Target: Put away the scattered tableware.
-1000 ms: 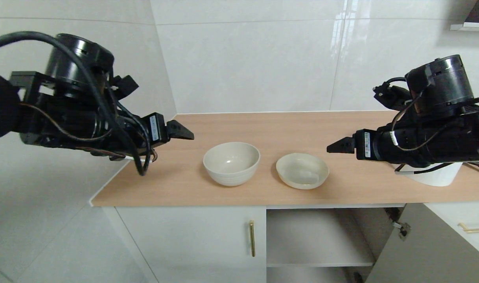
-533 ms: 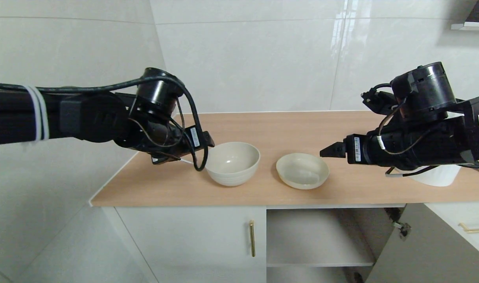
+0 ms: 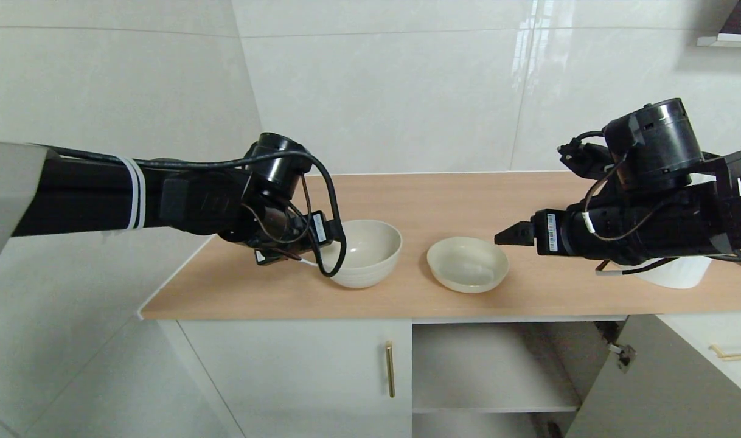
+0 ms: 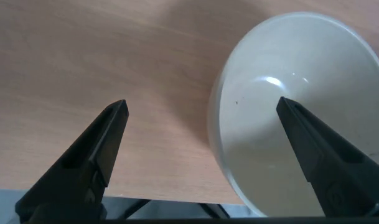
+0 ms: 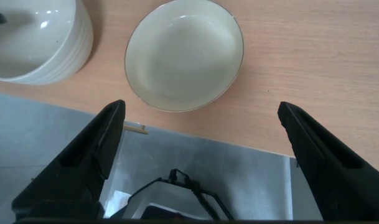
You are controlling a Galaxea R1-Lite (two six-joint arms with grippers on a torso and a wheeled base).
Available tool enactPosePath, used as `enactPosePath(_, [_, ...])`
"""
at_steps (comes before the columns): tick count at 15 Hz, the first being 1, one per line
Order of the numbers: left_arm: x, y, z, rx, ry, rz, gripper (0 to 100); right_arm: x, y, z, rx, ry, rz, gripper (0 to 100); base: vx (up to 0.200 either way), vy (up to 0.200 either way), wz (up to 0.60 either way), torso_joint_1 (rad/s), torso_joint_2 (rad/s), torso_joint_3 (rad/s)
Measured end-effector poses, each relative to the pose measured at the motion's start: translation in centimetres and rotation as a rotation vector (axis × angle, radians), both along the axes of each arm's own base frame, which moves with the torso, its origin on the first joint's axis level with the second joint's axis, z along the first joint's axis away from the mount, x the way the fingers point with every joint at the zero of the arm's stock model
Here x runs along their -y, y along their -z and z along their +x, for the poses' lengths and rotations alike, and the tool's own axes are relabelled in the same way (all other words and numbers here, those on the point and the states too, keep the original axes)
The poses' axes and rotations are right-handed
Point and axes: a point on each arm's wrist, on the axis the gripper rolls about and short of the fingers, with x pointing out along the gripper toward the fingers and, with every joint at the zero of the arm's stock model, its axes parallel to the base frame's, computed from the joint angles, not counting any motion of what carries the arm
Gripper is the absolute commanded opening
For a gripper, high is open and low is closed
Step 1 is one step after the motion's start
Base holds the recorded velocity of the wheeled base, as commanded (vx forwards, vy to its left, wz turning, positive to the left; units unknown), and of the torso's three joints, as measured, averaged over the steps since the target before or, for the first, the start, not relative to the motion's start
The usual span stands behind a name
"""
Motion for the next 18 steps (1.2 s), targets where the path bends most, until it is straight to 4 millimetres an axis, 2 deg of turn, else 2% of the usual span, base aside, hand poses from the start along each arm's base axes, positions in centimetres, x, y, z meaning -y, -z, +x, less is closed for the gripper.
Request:
enactPosePath(1, [0.0,0.1,0.1,-0.001,0.0,0.0,0,0.0,0.0,0.0,0.001,0.001,-0.001,100,0.0,0.0,0.0,0.0,0.0,0.0])
enactPosePath(8, [0.1,0.3,-0.1,-0.009,0.008,0.001,0,0.0,0.1,0.2,-0.001,0.007,-0.005,100,0.0,0.0,0.0,0.0,0.0,0.0])
enactPosePath(11, [-0.1,-0.5,-0.6,0.005,0.007,-0.01,0,-0.1,0.2,0.2,-0.002,0.007,-0.006,100,0.0,0.0,0.0,0.0,0.0,0.0])
enactPosePath(14, [-0.6,-2.2,-2.1,0.033,0.028,-0.038,0,-0.2,0.6,0.7,-0.014,0.013,-0.012,100,0.0,0.0,0.0,0.0,0.0,0.0])
enactPosePath(18, [-0.9,-4.6,-5.3,0.123,0.147,-0.098,0,-1.0,2.7,3.0,0.015,0.124,-0.078,100,0.0,0.0,0.0,0.0,0.0,0.0])
